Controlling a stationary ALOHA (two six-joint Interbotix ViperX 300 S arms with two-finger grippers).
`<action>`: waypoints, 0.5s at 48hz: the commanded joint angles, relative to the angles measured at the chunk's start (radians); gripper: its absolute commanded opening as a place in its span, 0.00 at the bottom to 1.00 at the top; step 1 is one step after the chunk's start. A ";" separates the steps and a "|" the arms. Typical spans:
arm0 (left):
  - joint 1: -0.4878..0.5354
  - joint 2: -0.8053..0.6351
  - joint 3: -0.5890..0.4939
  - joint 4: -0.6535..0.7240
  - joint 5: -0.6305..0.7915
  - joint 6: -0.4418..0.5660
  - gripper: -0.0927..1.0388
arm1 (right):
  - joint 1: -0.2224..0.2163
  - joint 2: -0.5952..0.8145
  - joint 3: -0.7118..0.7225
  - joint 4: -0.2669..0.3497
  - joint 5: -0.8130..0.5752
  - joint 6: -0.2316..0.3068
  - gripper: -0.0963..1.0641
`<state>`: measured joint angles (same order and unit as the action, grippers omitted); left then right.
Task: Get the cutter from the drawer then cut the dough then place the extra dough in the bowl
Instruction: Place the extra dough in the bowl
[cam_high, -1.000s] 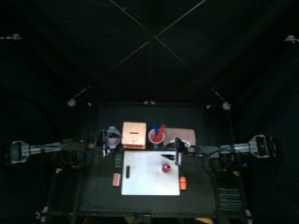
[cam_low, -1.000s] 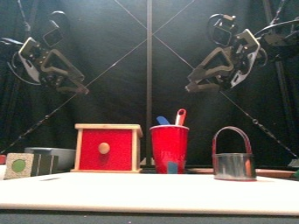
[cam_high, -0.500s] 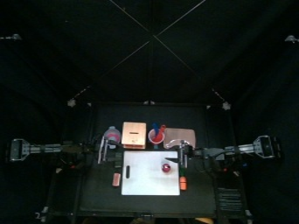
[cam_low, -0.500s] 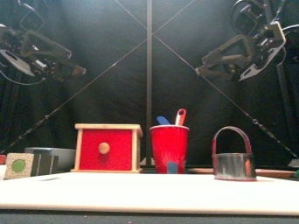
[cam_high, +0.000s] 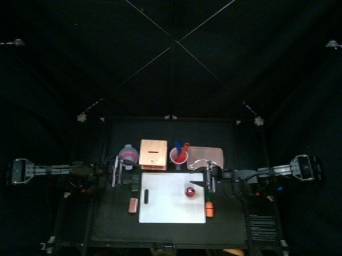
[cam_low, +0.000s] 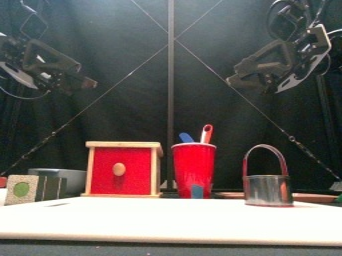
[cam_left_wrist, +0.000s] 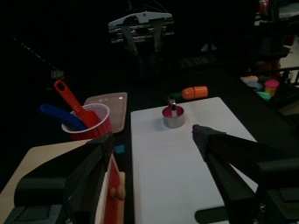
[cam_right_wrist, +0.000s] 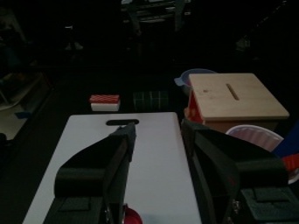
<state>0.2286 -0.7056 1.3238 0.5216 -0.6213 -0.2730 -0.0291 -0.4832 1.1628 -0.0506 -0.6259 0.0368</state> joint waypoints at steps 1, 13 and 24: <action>0.000 0.002 -0.012 -0.002 -0.009 0.002 0.99 | -0.002 -0.014 -0.009 0.003 -0.009 0.002 0.80; 0.008 0.002 -0.008 -0.002 -0.009 0.018 0.99 | 0.005 -0.014 0.005 0.018 -0.009 0.002 0.80; 0.009 0.002 -0.011 -0.003 -0.008 0.035 0.99 | 0.006 -0.014 0.008 0.025 -0.009 0.003 0.80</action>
<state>0.2347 -0.7072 1.3254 0.5216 -0.6213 -0.2393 -0.0245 -0.4832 1.1781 -0.0276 -0.6259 0.0383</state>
